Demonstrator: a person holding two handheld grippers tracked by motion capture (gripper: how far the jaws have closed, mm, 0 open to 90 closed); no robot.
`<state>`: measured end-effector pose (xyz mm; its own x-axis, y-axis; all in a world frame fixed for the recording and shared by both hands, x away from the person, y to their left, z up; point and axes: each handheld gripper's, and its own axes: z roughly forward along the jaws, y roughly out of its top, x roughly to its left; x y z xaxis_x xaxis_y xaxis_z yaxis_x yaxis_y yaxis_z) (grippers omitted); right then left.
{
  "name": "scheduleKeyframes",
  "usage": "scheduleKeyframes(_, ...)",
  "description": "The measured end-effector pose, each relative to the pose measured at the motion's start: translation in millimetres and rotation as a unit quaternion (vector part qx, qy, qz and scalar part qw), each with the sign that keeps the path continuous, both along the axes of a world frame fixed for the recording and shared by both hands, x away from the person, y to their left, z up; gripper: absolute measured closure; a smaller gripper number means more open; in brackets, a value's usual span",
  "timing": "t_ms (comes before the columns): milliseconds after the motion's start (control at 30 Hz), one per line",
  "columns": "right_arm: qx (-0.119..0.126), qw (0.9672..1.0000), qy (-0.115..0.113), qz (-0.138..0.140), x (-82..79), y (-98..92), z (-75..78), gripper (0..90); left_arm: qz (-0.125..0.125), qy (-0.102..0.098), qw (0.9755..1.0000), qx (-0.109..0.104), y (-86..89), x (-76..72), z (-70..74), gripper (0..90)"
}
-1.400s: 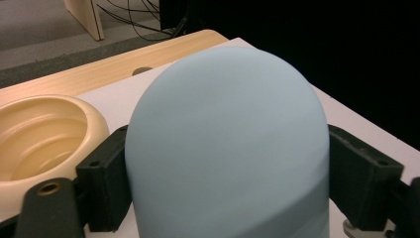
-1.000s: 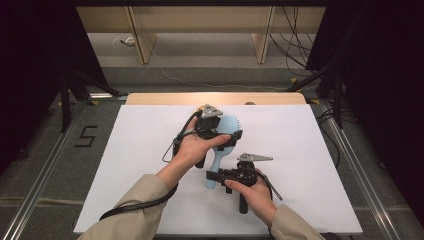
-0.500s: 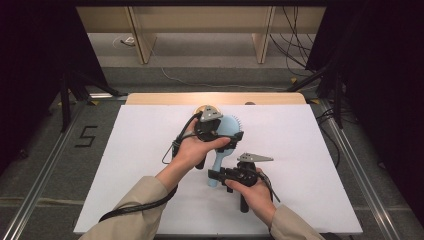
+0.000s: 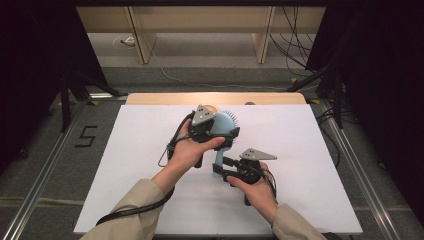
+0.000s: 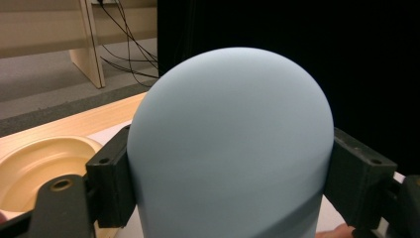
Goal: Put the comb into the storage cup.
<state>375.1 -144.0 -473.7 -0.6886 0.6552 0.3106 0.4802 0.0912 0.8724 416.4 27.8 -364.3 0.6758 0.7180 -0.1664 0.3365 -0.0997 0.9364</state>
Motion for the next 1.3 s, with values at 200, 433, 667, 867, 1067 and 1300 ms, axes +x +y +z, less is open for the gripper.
scheduleKeyframes(200,-0.011,0.9992,-0.038,-0.003,1.4,-6.8,9.6,16.8,0.024,-0.016,0.9996,0.002,2.2,1.6,-0.4,19.7)
scheduleKeyframes(433,-0.032,0.9976,-0.061,-0.003,-1.7,-21.0,16.7,15.0,0.053,-0.030,0.9982,0.000,11.1,5.1,3.6,19.7)
scheduleKeyframes(667,-0.049,0.9964,-0.069,-0.006,-1.1,-35.5,17.9,13.1,0.070,-0.040,0.9968,-0.003,20.9,8.0,7.5,19.7)
scheduleKeyframes(867,-0.056,0.9957,-0.071,-0.018,-3.9,-52.7,17.5,12.9,0.086,-0.046,0.9952,-0.009,33.2,10.7,12.6,19.7)
scheduleKeyframes(1067,-0.059,0.9949,-0.076,-0.032,-7.2,-67.1,18.1,12.7,0.099,-0.048,0.9939,-0.012,43.7,13.0,15.7,19.7)
scheduleKeyframes(1300,-0.060,0.9942,-0.078,-0.043,-10.6,-79.4,17.8,12.6,0.107,-0.050,0.9929,-0.014,50.9,15.4,18.4,19.7)
